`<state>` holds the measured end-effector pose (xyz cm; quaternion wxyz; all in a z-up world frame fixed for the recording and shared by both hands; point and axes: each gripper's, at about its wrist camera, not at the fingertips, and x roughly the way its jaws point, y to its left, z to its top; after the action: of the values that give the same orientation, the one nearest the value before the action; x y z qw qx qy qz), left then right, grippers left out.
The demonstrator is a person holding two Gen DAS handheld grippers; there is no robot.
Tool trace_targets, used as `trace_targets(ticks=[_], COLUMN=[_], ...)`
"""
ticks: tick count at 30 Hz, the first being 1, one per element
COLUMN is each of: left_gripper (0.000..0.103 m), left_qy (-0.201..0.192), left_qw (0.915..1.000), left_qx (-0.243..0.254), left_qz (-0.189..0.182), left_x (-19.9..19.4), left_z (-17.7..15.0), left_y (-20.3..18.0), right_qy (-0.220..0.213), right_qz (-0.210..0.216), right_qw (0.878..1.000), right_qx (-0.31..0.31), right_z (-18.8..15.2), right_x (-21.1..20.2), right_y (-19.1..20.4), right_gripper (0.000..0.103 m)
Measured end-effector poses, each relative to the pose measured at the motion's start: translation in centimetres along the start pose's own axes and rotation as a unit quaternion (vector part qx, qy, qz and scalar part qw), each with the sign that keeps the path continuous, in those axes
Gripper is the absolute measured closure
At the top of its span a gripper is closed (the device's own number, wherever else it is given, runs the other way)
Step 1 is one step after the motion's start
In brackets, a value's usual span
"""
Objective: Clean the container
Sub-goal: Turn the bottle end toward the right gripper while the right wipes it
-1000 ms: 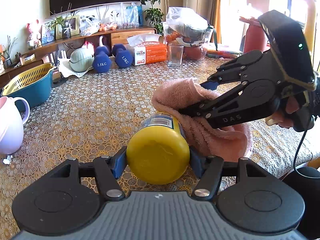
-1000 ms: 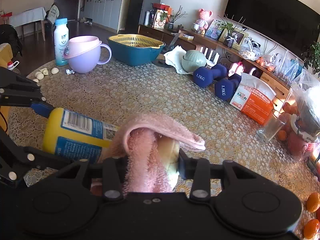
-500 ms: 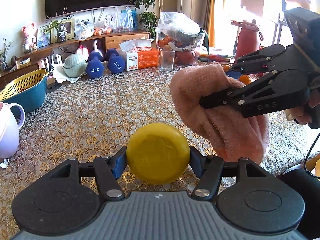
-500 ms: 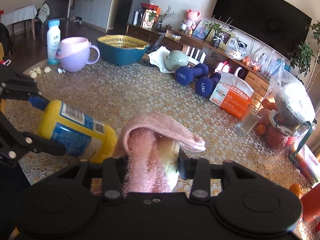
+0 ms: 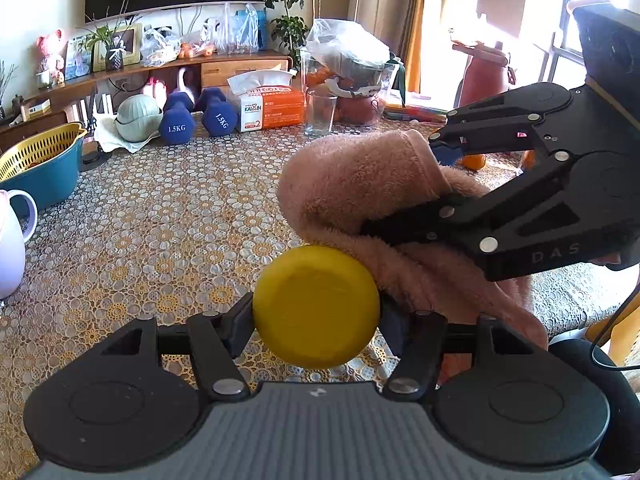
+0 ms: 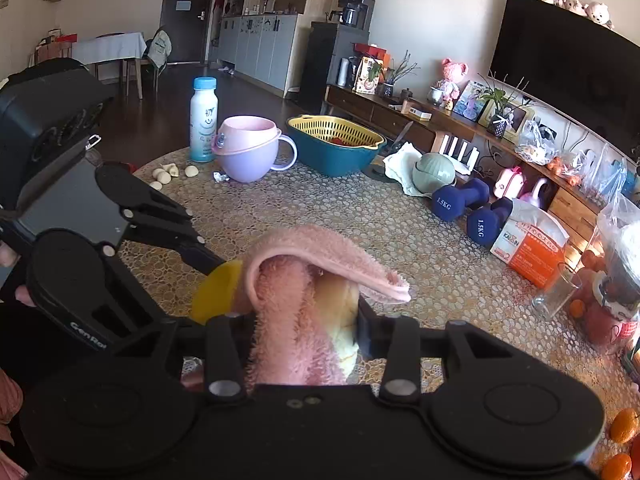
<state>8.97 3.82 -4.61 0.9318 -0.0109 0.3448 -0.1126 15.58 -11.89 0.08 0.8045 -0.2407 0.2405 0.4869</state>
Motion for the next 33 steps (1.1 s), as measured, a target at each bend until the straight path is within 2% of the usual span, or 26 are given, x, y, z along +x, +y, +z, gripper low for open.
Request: trace_targets(ticks=[9, 20, 23, 27, 30, 33], left_gripper=[0.04, 0.04, 0.04, 0.04, 0.04, 0.04], left_qy=[-0.004, -0.005, -0.004, -0.003, -0.005, -0.004], left_qw=[1.0, 0.9998, 0.9998, 0.9996, 0.9997, 0.9998], left_qx=[-0.007, -0.018, -0.022, -0.028, -0.024, -0.019], left_qz=[0.001, 0.0, 0.002, 0.001, 0.002, 0.003], left_x=[0.0, -0.2, -0.3, -0.6, -0.8, -0.8], left_z=[-0.1, -0.3, -0.4, -0.5, -0.4, -0.3], left_y=[1.0, 1.9, 1.9, 1.8, 1.3, 0.6], right_qy=[0.028, 0.093, 0.082, 0.045, 0.005, -0.031], right_qz=[-0.02, -0.057, -0.073, -0.09, -0.08, -0.052], right_qw=[0.999, 0.994, 0.994, 0.995, 0.996, 0.998], right_qx=[-0.009, -0.006, -0.007, 0.03, 0.038, 0.031], right_z=[-0.3, -2.9, -3.1, -3.1, -2.9, -2.2], right_x=[3.0, 7.1, 6.2, 2.9, -0.3, -2.9], right_y=[-1.1, -2.2, -2.1, -2.7, -2.1, -0.9], right_gripper=[0.063, 0.063, 0.063, 0.063, 0.063, 0.063])
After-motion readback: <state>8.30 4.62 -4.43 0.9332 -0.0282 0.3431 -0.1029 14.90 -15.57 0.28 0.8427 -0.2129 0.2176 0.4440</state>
